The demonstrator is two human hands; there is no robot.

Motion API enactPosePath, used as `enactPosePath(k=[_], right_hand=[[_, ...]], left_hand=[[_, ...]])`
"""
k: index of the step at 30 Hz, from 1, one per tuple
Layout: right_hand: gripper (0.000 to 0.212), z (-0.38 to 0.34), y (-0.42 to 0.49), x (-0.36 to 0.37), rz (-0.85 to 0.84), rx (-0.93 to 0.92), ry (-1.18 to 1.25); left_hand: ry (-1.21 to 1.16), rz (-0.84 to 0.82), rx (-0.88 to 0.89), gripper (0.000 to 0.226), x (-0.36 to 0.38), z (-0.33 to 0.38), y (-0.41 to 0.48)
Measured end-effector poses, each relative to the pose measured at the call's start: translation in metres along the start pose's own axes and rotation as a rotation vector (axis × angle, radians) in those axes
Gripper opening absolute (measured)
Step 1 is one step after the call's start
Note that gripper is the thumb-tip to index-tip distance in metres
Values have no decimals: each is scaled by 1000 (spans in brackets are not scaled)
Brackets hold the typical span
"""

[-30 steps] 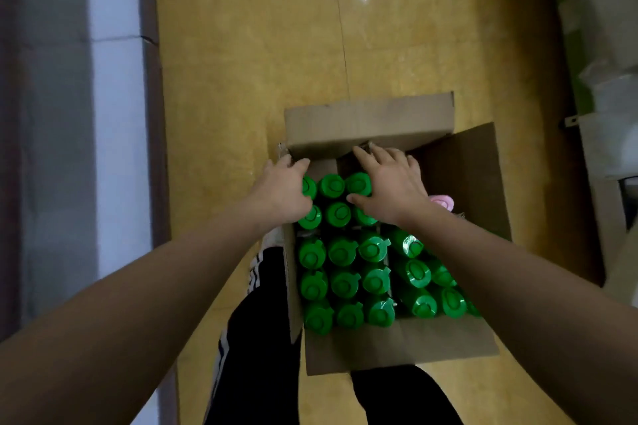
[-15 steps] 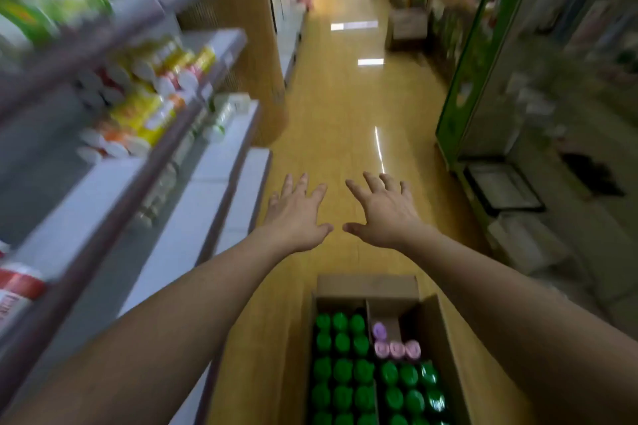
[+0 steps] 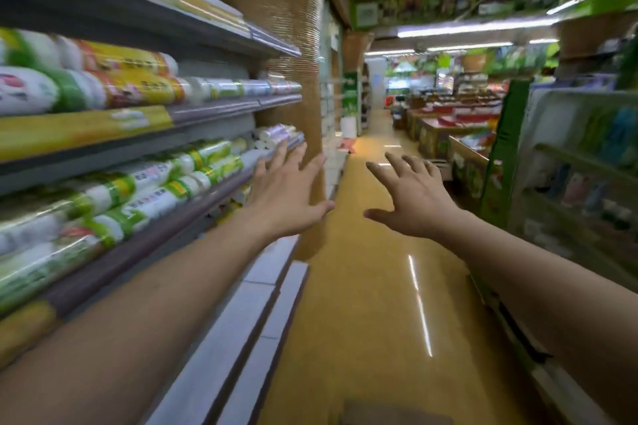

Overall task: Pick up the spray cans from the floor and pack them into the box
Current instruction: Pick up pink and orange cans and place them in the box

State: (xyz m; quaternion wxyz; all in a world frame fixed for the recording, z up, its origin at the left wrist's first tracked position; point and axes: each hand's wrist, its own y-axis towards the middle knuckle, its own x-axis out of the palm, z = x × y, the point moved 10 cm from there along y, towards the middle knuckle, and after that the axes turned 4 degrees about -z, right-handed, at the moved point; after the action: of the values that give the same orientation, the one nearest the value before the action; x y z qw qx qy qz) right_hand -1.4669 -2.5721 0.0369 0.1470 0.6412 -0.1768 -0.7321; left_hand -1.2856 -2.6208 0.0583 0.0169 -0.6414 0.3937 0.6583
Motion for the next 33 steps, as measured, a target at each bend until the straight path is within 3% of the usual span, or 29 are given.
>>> enactPosePath(k=[8, 17, 20, 24, 33], right_hand=[[94, -123, -8, -54, 113, -422, 199], [96, -274, -136, -109, 128, -890, 508], [98, -319, -197, -138, 105, -1022, 586], [97, -365, -270, -192, 133, -1153, 679], [99, -457, -435, -284, 121, -1311, 780]], left_hand=[[160, -31, -401, 91, -90, -64, -131], [453, -142, -865, 90, -190, -34, -355], [567, -205, -968, 91, -241, -14, -423], [644, -142, -1120, 92, -322, 13, -505], [790, -195, -1247, 90, -425, 69, -676]])
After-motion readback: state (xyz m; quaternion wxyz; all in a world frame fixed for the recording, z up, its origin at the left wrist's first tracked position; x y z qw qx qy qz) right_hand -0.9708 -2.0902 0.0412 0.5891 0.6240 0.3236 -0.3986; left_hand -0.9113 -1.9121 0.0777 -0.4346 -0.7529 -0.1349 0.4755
